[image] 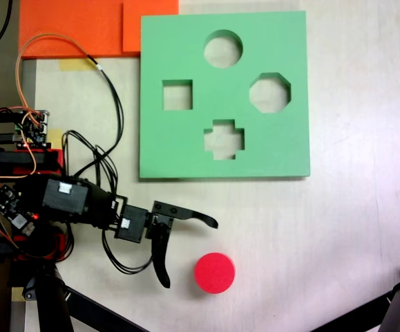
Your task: Put the cylinder block into the corresponding hole
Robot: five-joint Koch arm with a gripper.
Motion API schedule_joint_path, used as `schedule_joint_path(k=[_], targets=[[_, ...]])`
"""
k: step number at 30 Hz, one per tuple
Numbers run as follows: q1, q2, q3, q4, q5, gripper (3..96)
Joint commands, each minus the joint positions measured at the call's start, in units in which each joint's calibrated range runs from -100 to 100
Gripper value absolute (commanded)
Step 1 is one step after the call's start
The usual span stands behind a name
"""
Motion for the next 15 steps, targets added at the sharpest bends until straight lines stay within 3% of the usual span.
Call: schedule_joint_path(k=[1, 9, 15], targets=[[-1.0, 5.6, 6.0, 6.8, 0.8, 93.9], [-2.6, 19.6, 19.5, 6.8, 2.8, 93.4], [-3.5, 21.7, 23.3, 6.8, 3.5, 83.7]])
